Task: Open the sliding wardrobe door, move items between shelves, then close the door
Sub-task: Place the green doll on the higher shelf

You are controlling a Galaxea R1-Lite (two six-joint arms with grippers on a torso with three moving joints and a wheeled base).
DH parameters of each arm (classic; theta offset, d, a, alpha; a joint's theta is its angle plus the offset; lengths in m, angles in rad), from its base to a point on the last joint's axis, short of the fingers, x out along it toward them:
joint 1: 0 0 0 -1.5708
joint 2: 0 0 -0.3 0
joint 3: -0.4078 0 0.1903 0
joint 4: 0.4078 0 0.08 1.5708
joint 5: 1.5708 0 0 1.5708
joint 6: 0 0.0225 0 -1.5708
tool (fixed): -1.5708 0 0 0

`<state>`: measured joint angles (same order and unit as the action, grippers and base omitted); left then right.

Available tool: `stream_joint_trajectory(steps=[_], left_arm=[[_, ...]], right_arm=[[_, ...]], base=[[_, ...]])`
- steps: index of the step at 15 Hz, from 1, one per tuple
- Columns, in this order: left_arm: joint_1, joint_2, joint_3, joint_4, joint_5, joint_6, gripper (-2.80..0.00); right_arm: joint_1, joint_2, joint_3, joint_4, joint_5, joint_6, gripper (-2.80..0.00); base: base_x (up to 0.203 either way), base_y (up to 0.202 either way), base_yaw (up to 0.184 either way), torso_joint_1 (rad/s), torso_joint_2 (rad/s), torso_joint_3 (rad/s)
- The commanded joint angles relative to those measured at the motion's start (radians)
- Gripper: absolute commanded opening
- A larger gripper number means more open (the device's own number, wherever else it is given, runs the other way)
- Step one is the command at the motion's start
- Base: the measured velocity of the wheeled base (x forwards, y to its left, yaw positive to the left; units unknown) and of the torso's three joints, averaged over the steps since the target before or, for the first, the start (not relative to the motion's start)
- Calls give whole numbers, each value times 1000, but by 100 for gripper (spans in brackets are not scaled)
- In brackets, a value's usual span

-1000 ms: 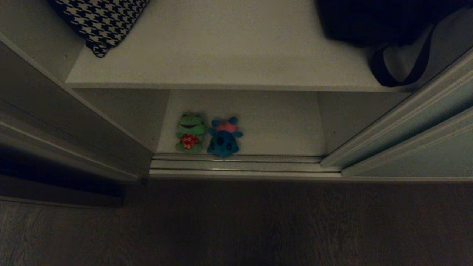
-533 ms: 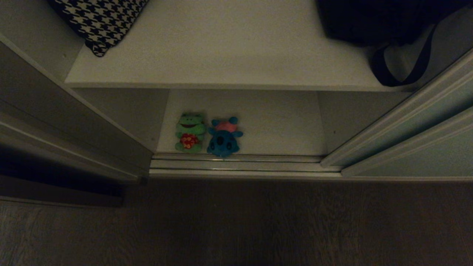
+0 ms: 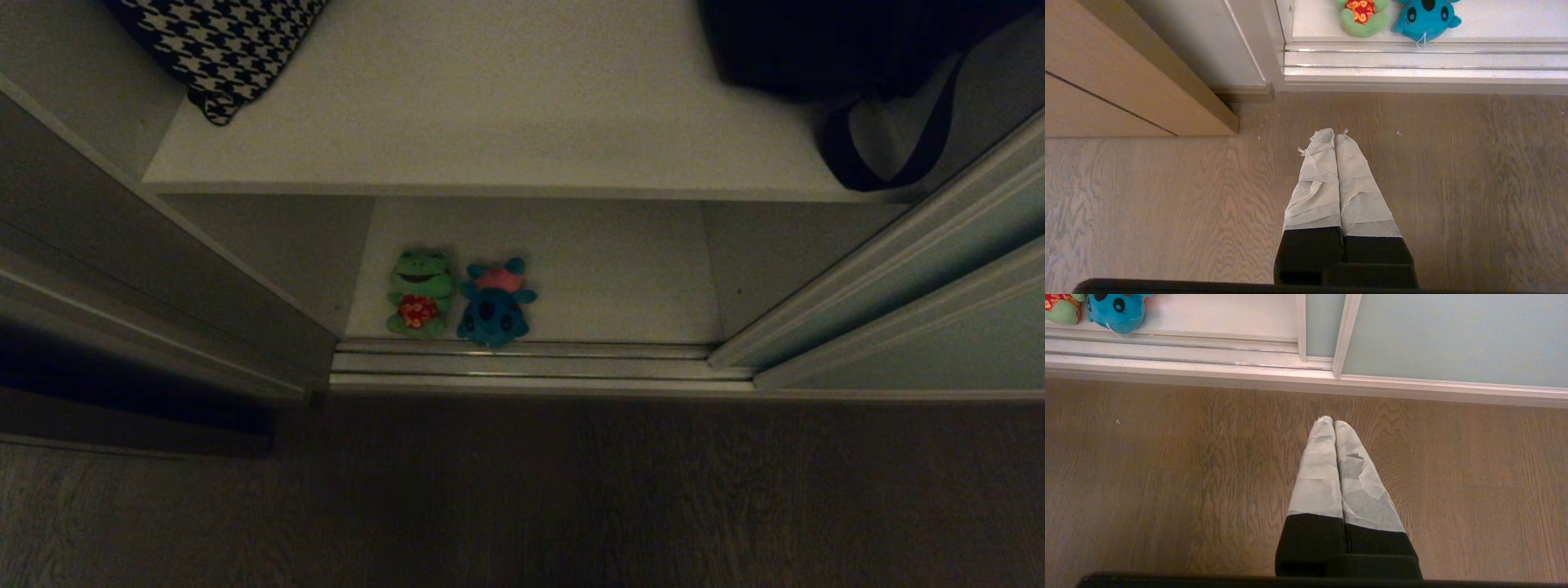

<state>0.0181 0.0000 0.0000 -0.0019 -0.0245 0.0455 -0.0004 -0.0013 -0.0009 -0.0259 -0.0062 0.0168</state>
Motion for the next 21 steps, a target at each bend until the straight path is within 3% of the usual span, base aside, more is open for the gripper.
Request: stream_joint_trajectory(steps=[1, 4, 7, 10, 16, 21], left_arm=[[0, 2, 0, 0, 0, 0, -280], [0, 2, -30, 21, 8, -6, -280], [0, 81, -273, 129, 8, -27, -280], [-1, 394, -449, 186, -20, -59, -280], [-5, 1081, -650, 176, -57, -72, -280], [-14, 1531, -825, 157, -108, 4, -280]], right_arm=[[0, 1, 0, 0, 0, 0, -280], [0, 1, -1, 0, 0, 0, -280], [0, 1, -1, 0, 0, 0, -280], [0, 1, -1, 0, 0, 0, -280], [0, 1, -1, 0, 0, 0, -280], [-1, 1, -1, 0, 0, 0, -280]], base=[[0, 0, 0, 0, 0, 0], [0, 0, 0, 0, 0, 0], [0, 0, 0, 0, 0, 0], [0, 0, 0, 0, 0, 0], [0, 0, 0, 0, 0, 0], [0, 0, 0, 0, 0, 0]])
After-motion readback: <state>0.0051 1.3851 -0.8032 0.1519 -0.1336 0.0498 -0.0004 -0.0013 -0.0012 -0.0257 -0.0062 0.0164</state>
